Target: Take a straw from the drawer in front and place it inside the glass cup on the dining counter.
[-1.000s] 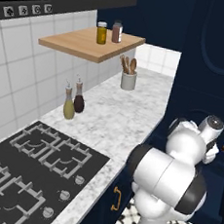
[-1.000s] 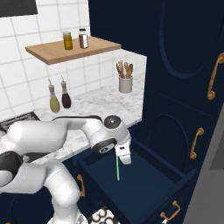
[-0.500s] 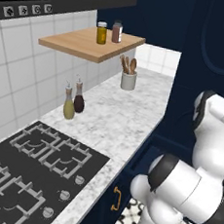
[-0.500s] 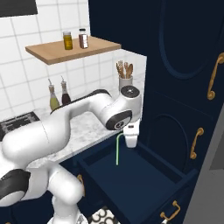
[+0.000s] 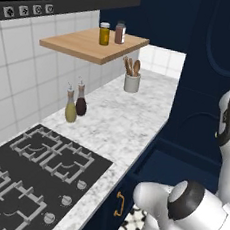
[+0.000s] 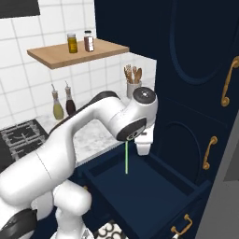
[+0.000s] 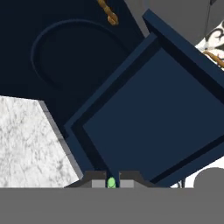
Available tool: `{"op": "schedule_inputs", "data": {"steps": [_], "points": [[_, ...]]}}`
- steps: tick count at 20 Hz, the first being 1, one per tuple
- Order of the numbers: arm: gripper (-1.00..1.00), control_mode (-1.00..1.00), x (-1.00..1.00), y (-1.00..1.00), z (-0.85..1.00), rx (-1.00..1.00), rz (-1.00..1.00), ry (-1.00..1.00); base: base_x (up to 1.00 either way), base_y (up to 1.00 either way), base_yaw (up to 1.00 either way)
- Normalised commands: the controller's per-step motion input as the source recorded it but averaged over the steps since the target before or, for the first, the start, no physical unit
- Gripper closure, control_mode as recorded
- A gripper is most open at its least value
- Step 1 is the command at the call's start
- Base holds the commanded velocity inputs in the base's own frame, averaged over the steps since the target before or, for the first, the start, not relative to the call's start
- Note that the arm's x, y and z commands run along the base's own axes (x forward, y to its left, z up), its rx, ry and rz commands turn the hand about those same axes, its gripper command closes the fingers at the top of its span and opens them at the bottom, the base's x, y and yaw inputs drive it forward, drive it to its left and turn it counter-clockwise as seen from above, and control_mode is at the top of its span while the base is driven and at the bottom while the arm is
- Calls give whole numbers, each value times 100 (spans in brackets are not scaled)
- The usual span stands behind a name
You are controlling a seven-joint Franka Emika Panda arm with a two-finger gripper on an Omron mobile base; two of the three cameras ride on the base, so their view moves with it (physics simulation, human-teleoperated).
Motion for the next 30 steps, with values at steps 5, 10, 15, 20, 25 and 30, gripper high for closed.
{"op": "schedule_inputs", "data": {"steps": [5,10,15,20,25,30], "points": [[100,-100,-12,4,0,-4,0,-10,0,0,0],[100,-100,-5,1,0,-1,0,0,0,0,0],[100,-100,-37,6,2,-6,-3,-14,0,0,0],[100,100,-28,3,6,-4,-3,-8,-27,5,-5],[100,100,0,0,0,0,0,0,-64,8,-18],[100,100,0,0,0,0,0,0,-46,-7,-18]]}}
